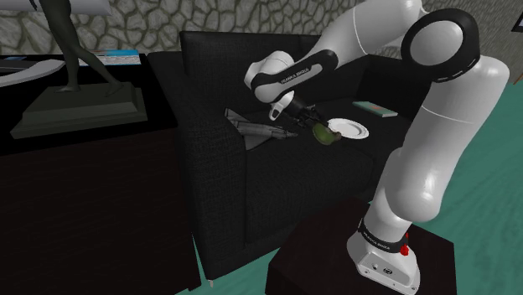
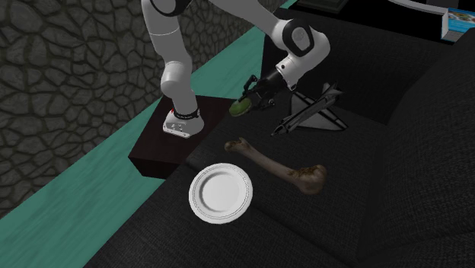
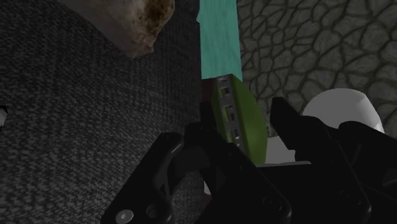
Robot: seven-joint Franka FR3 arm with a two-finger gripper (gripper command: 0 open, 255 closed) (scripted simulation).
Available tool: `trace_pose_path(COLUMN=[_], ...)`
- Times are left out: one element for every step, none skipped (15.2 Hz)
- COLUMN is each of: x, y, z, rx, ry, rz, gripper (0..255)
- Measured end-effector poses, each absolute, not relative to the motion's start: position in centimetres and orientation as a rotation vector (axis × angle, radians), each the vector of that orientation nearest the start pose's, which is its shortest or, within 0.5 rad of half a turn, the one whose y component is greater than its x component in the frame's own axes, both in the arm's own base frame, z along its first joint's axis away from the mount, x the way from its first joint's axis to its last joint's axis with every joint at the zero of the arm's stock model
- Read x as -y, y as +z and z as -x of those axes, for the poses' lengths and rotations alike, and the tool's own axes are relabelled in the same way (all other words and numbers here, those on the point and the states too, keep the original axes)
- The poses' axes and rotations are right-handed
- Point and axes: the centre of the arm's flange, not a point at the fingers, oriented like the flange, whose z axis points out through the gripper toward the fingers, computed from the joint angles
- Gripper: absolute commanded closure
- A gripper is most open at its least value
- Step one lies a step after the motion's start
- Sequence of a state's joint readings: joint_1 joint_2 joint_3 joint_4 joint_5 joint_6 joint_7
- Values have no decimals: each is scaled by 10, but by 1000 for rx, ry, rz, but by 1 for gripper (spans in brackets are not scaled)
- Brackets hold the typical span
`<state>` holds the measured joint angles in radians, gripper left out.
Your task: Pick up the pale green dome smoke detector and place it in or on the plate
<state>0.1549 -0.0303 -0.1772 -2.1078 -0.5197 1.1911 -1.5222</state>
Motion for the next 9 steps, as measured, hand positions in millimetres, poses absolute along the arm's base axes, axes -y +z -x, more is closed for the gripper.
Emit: trace_pose_path(x=[90, 102, 117, 131, 144, 155, 170, 182, 195], y=[417, 419, 421, 420, 421, 421, 421, 422, 423], z=[-426, -424, -425, -423, -423, -423, -423, -420, -419], rx=[1790, 1790, 1789, 1790, 1790, 1790, 1790, 1790, 1790], ry=[1396, 1396, 1396, 1396, 1396, 1396, 1396, 1396, 1396], rz=[1847, 1847, 1847, 1847, 1847, 1847, 1847, 1847, 1847], gripper=[255, 255, 255, 255, 255, 255, 255, 255, 255])
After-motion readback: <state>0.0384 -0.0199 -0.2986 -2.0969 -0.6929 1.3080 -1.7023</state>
